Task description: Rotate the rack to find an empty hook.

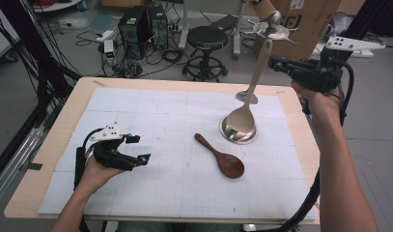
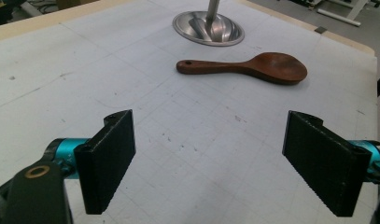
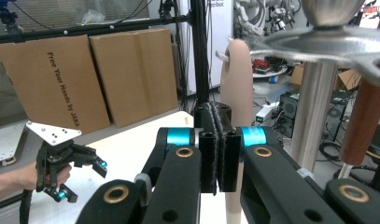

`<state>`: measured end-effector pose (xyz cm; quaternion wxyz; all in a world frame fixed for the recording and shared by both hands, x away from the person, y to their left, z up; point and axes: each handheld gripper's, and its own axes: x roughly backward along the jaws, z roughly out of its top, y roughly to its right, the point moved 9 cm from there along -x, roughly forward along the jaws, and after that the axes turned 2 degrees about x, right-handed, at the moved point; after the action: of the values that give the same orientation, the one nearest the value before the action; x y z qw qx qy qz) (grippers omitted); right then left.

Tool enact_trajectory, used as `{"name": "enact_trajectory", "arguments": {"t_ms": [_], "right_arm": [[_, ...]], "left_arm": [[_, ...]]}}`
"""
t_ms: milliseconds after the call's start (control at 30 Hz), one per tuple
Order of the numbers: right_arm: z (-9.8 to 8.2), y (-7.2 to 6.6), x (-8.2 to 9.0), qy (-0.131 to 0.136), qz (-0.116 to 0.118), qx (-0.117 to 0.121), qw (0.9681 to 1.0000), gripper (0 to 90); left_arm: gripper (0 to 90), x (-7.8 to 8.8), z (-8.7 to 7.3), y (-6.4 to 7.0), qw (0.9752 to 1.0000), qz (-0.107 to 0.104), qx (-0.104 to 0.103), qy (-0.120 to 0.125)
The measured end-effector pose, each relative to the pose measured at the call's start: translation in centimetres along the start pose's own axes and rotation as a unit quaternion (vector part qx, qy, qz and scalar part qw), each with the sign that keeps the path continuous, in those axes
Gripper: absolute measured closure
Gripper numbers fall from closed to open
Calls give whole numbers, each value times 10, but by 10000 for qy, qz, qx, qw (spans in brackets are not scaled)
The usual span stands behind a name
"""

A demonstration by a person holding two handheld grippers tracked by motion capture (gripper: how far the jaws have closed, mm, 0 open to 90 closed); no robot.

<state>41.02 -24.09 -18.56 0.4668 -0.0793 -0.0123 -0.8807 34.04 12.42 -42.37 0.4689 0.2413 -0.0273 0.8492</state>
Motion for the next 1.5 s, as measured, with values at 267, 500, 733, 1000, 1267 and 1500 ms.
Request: {"name": "enact_trajectory", "arguments": {"t_ms": [267,500,733,1000,1267,1500], "right_arm": [[6,1,5,30,-34,62,10000,897],[6,3,8,30,-60,50,10000,897],[5,6,9,-11,-80,52,10000,897],[7,11,13,52,-122,40,9999,897],[15,14,18,124,-209,58,9997,897],[18,11,7,83,-220,145,9996,897]], "left_arm": [[179,0,0,0,10000,2,19,-8],[179,-1,-1,2,10000,21,-5,-40],[178,-1,-1,3,10000,50,-7,-43],[178,-1,-1,3,10000,40,-21,-60],[178,-2,-2,2,10000,49,-19,-77],[178,-1,-1,3,10000,50,-23,-75]]}}
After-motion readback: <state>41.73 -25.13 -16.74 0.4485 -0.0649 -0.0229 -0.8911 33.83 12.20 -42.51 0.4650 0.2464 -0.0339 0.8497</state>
